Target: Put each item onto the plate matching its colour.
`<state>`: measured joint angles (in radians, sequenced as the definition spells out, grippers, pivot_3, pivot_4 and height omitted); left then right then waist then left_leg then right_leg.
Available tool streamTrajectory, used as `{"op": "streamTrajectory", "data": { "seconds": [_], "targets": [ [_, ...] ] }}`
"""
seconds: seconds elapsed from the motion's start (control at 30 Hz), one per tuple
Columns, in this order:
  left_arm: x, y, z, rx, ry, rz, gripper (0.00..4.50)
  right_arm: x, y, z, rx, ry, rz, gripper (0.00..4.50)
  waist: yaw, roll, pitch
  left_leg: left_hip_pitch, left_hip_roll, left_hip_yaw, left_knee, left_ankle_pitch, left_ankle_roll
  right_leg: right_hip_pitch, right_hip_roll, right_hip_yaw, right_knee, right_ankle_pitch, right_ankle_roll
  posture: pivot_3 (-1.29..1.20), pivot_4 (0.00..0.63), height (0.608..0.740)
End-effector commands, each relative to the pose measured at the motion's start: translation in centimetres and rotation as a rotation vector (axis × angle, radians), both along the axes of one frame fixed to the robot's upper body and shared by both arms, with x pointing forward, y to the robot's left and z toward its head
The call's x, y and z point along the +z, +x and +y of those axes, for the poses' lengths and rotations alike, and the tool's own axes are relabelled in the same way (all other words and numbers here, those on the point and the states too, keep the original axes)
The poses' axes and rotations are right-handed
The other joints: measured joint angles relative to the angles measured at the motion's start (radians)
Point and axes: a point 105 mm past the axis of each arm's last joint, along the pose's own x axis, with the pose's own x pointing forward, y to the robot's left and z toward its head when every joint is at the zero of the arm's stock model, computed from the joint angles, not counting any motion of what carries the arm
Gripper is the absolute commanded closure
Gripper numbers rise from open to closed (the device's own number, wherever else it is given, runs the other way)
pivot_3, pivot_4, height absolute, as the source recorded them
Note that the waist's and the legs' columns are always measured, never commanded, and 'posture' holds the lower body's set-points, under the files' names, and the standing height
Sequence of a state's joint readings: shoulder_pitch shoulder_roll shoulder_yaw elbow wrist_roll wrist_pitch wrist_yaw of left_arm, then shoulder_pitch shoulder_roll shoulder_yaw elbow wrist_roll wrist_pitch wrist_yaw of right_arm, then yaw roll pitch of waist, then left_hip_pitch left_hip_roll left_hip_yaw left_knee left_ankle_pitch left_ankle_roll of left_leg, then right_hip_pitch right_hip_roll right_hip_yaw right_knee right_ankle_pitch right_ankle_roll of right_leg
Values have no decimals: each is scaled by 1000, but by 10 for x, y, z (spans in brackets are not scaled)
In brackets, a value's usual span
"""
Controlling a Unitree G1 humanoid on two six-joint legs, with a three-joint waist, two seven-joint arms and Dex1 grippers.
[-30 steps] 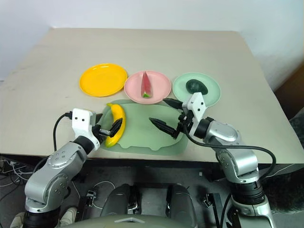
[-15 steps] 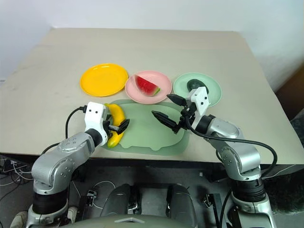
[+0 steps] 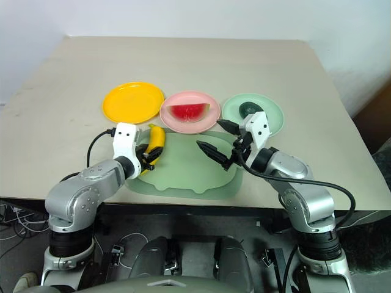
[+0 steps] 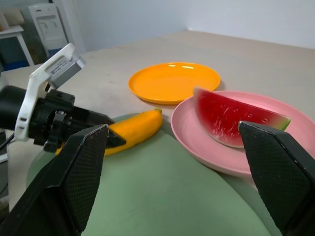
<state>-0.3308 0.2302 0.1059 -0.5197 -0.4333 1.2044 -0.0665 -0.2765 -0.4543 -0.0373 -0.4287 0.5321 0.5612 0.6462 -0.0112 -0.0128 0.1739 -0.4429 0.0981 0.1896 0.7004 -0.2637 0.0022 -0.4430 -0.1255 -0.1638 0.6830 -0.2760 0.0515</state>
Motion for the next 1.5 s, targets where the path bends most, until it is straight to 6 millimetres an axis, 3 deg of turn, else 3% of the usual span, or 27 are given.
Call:
{"op": "streamTrajectory", "data": {
  "seconds": [0.03, 0.2, 0.43, 0.67, 0.77, 0.87, 0.97, 1.13, 1.3, 1.47, 1.5],
  "targets": [
    [45, -18, -28, -221, -137, -171, 2702, 9, -3, 2, 13, 4, -44, 0, 2, 0, 0, 0, 0, 0, 0, 0, 0, 0, 0, 0, 0, 0, 0, 0, 150, 695],
    [57, -9, -15, -177, -130, -242, 2702, 8, -2, 8, 34, 9, -40, 0, 0, 0, 0, 0, 0, 0, 0, 0, 0, 0, 0, 0, 0, 0, 0, 0, 150, 695],
    [64, 41, 11, 118, 6, -324, 2702, 3, 2, 11, 44, 17, -36, 0, 4, 0, 0, 0, -1, 0, 0, 0, 0, 0, 0, 0, 0, 0, 0, 0, 150, 695],
    [67, 80, 41, 374, -12, -283, 2702, 1, 6, 11, 35, 23, -45, 0, 1, -1, 0, 0, -1, 0, 0, 0, 0, 0, 0, -1, 0, 0, 0, 0, 150, 695],
    [79, 90, 37, 337, -26, -311, 2702, 1, 7, 11, 33, 24, -47, 0, 0, -1, 0, -1, -1, 0, 0, 0, 0, 0, 0, -1, 0, 0, 0, 0, 150, 695],
    [84, 109, 49, 360, 2, -303, 2702, 4, 10, 13, 19, 21, -58, 0, 1, -1, 0, -1, -1, 0, 0, 0, 0, 0, 0, -1, 0, 0, 0, 0, 150, 695],
    [82, 125, 62, 395, 8, -267, 2702, 6, 12, 14, 8, 18, -60, 0, 0, -1, 0, -1, -1, 0, 0, 0, 0, 0, 0, -1, 0, 0, 0, 0, 150, 695],
    [74, 142, 67, 392, 20, -229, 2702, 6, 16, 18, -4, 8, -68, 0, 0, -1, 1, -1, -1, 1, 0, 0, 0, 0, 0, -1, 0, 0, 1, 0, 150, 695],
    [57, 149, 69, 405, 18, -171, 2702, 6, 15, 21, -9, 22, -66, 0, -1, -2, 1, -1, -1, 1, 0, 1, 0, 0, 0, -1, 0, 0, 1, 0, 150, 695],
    [54, 150, 68, 394, 28, -181, 2702, 6, 17, 19, -28, 20, -71, 0, -3, -2, 1, -1, -1, 1, 0, 1, 0, -1, 0, -1, 0, -1, 1, 0, 150, 695],
    [55, 150, 66, 387, 27, -188, 2352, 6, 17, 19, -31, 20, -72, 0, -3, -2, 1, -1, -1, 1, 0, 1, 0, -1, 0, -1, 0, -1, 1, 0, 150, 695]
  ]
}}
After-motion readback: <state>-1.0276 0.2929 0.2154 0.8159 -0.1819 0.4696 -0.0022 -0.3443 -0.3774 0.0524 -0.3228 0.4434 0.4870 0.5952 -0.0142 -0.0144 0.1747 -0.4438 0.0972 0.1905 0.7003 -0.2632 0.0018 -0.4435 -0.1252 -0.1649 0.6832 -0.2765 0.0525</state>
